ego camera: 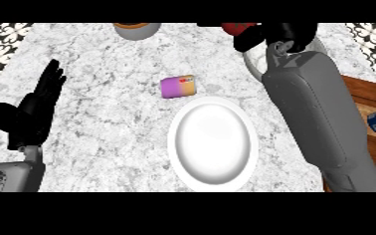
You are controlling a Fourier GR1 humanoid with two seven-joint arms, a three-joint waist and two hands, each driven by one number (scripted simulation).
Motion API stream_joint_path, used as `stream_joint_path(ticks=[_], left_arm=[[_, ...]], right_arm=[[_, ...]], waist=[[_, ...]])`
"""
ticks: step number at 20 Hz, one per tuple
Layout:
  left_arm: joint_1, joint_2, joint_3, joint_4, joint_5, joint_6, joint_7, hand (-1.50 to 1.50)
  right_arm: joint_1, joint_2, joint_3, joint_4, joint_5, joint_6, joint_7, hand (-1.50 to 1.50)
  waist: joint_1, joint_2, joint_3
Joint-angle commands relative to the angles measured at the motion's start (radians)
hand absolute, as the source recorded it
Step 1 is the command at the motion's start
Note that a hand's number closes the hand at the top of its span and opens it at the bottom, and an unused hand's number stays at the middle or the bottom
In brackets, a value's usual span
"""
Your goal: Pick the tomato from the plate and place it in the bowl
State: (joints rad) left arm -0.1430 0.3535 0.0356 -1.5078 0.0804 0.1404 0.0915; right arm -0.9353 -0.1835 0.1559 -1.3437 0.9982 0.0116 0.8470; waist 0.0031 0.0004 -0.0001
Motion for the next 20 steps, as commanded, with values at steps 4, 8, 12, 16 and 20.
stream_joint_path(ticks=[4, 8, 12, 16, 20], left_arm=[[0.021, -0.017, 0.006, -0.02, -0.016, -0.007, -0.002, 0.0], [0.053, -0.018, 0.005, -0.077, -0.022, -0.013, 0.031, 0.0], [-0.041, -0.05, -0.015, -0.042, -0.058, 0.022, 0.065, 0.0], [-0.057, -0.025, 0.013, -0.037, -0.035, -0.019, 0.068, 0.0], [-0.016, -0.033, 0.009, -0.046, -0.04, -0.015, 0.037, 0.0]], right_arm=[[0.035, -0.071, -0.15, 0.195, -0.08, -0.138, -0.241, 1.5], [0.02, -0.093, -0.208, 0.373, -0.098, -0.234, -0.378, 1.5], [-0.064, -0.115, -0.268, 0.57, -0.13, -0.29, -0.501, 1.5], [-0.08, -0.166, -0.328, 0.725, -0.153, -0.368, -0.642, 1.5], [-0.072, -0.206, -0.337, 0.852, -0.142, -0.176, -0.471, 1.5]], waist=[[0.009, 0.004, 0.0], [0.017, 0.004, 0.0], [0.018, 0.008, 0.001], [0.025, 0.012, 0.001], [0.035, 0.015, 0.001]])
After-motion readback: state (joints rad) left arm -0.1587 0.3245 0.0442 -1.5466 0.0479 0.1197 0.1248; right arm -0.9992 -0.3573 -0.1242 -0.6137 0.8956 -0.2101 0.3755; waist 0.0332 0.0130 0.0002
